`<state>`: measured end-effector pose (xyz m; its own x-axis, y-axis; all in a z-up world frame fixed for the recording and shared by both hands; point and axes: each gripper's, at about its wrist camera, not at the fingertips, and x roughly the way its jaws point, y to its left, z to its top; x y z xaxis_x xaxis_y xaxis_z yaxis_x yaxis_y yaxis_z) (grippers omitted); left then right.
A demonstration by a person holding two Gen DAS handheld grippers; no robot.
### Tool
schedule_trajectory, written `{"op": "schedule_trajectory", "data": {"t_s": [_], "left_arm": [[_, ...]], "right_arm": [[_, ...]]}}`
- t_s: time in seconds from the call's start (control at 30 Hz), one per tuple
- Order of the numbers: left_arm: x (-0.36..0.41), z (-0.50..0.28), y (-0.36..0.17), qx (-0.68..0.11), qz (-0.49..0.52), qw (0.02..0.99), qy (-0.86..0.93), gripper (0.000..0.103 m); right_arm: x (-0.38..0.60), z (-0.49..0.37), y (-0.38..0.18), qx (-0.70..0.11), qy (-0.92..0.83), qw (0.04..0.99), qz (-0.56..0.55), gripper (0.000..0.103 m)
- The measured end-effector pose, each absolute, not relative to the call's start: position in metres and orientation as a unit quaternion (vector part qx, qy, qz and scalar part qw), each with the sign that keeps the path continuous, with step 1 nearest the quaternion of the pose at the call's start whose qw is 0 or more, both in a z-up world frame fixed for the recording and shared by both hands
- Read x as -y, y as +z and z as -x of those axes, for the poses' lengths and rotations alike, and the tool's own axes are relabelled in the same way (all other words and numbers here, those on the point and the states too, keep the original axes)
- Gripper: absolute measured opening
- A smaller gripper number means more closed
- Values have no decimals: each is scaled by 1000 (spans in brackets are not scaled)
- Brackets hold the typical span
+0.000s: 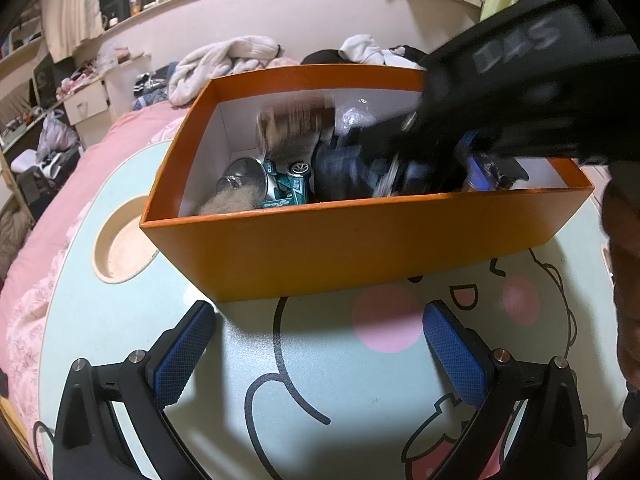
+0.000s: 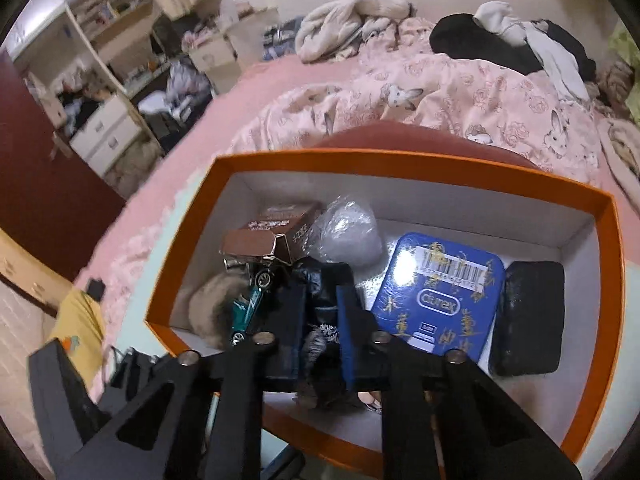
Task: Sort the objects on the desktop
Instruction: 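Grasp the black lace cloth in the box with the right gripper, set it on the table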
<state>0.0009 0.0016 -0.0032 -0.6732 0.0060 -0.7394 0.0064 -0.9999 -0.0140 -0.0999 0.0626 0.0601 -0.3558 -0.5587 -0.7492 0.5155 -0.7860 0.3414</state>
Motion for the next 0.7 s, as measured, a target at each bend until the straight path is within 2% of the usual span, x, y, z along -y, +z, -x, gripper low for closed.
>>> {"op": "schedule_trajectory", "data": {"t_s": [0.3,0.47,0.57,0.6,0.67,0.7], "left_arm": [[-5,0,-5,-7,-405,-1,-914,103],[-6,0,-6,-5,-405,-2,-914,103],[-2,-2,-3,-6,-408,1,-913,103],[0,-4,-1,-11,-407,3,-913,102],[7,-10,4,-31,-401,-9,-915,92],[15,-12,7,-45,-399,-20,-916,84]], "right_arm": [[-140,22,122,144,-873,374,-279,10],[-160,-19,110,150,-878,352,-288,10],[-164,-32,89,161,-868,354,-308,15],[-164,-34,80,161,-867,348,-318,17],[-161,-32,66,145,-875,318,-336,21],[-160,-31,60,137,-877,304,-345,21]]}}
